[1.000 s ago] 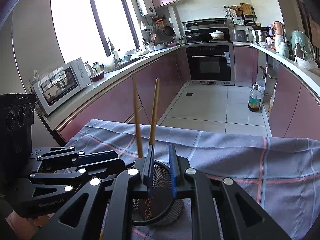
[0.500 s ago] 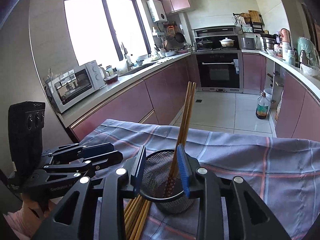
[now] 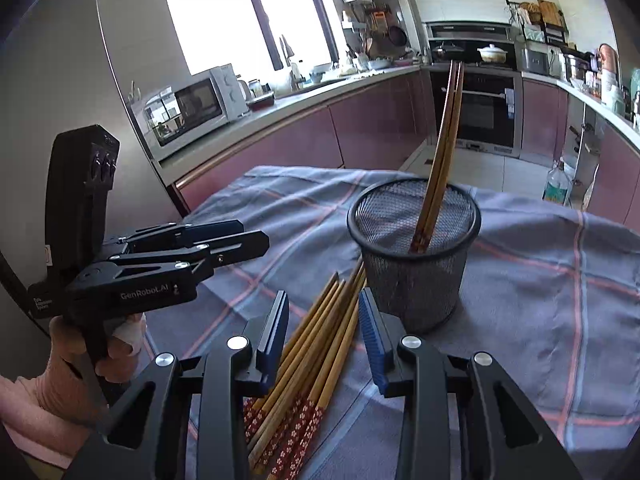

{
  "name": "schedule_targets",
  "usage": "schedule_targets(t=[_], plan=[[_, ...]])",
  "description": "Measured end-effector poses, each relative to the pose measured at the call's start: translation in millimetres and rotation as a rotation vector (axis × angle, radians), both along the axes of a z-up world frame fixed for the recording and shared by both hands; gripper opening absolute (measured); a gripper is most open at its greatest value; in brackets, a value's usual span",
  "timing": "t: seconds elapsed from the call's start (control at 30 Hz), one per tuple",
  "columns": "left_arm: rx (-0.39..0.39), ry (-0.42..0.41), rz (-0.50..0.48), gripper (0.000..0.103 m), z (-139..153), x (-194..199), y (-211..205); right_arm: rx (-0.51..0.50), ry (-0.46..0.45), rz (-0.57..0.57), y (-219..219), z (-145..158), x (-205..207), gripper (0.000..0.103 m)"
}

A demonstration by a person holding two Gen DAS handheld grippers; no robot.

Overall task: Organize utensils
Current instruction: 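Lower the chopsticks into the mesh cup and open the right gripper, then move the right gripper back to the pile and grasp another pair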

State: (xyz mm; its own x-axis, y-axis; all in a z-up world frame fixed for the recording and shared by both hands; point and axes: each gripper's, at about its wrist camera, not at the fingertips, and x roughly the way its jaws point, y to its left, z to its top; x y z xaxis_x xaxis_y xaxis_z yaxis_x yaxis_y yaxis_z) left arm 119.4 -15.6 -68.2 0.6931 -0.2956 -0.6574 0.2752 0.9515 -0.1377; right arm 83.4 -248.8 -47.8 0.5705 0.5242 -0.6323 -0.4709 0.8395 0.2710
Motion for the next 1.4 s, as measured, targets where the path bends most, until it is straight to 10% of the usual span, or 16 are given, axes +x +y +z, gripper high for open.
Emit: schedule_targets(t=[0.5,1.4], plan=[[0.060,0.126,-0.055,0.049,-55,-13,-17,-0.058,0.127,-0.027,4,-45,-5,0.028],[0.118,0.168,-0.072,0.051,-74,-11,-31,-0.164,0.101,-0.062,15,-55,0,0.024]])
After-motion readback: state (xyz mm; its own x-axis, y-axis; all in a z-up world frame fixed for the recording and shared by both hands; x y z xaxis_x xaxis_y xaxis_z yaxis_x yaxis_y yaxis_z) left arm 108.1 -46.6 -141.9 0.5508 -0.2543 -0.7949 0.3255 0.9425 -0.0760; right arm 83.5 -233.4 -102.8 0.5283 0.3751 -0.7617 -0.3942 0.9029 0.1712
